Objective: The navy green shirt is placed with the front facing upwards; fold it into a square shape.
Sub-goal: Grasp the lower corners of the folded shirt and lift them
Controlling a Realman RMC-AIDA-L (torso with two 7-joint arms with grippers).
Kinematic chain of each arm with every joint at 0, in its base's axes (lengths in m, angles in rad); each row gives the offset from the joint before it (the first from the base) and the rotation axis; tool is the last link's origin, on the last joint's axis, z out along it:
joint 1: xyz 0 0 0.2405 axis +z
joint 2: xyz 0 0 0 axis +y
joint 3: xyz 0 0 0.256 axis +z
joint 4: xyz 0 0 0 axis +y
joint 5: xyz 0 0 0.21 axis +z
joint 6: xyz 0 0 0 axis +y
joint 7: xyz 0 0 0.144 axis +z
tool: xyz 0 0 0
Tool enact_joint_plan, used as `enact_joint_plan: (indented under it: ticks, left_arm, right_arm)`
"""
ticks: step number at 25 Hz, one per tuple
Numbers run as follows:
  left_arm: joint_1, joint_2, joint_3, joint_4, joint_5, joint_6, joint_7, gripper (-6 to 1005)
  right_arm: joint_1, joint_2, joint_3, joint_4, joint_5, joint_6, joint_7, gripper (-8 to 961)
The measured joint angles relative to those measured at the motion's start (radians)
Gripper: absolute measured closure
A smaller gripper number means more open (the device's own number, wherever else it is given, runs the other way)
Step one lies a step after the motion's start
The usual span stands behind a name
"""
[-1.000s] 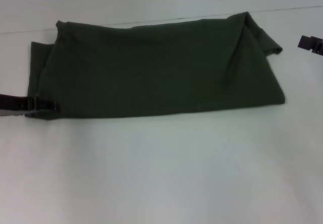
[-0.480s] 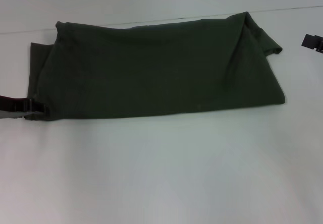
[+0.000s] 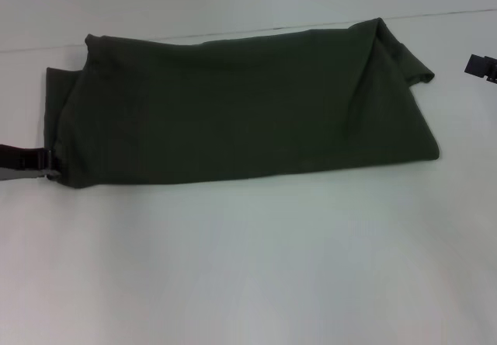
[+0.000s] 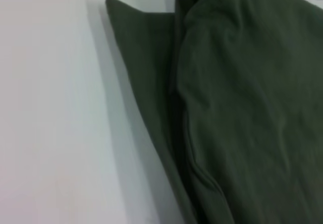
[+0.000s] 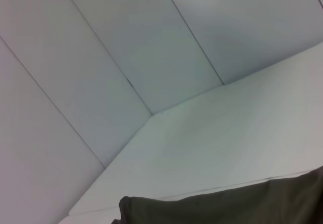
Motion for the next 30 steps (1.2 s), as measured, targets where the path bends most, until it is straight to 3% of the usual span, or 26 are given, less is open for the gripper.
enact_joint_plan:
  ticks: [5, 13, 15, 19, 23, 30]
  left_arm:
    - [0.002, 0.008, -0.028, 0.050, -0.002, 0.086, -0.006, 965]
    - [-0.015, 0.028, -0.079, 0.067, -0.003, 0.183, -0.008, 992]
    - [-0.019, 0.029, -0.080, 0.076, -0.003, 0.198, -0.008, 992]
    - [-0.031, 0.029, -0.076, 0.078, -0.004, 0.225, -0.007, 992]
    - [-0.034, 0.030, -0.078, 0.079, -0.004, 0.231, -0.004, 993]
    - [-0.032, 0.030, -0.079, 0.079, -0.004, 0.233, 0.002, 992]
  right_arm:
    - [0.014, -0.025, -0.009, -0.009, -0.084, -0.001, 0.051, 306]
    - [0.126, -0.138, -0.065, -0.052, -0.428, -0.011, 0.366, 305]
    - [0.164, -0.153, -0.073, -0.054, -0.502, -0.016, 0.424, 305]
    - [0.242, -0.151, -0.090, -0.046, -0.643, -0.009, 0.480, 305]
    - [0.305, -0.131, -0.150, -0.015, -0.746, 0.032, 0.529, 305]
    - [0.338, -0.111, -0.176, 0.022, -0.766, 0.119, 0.578, 304]
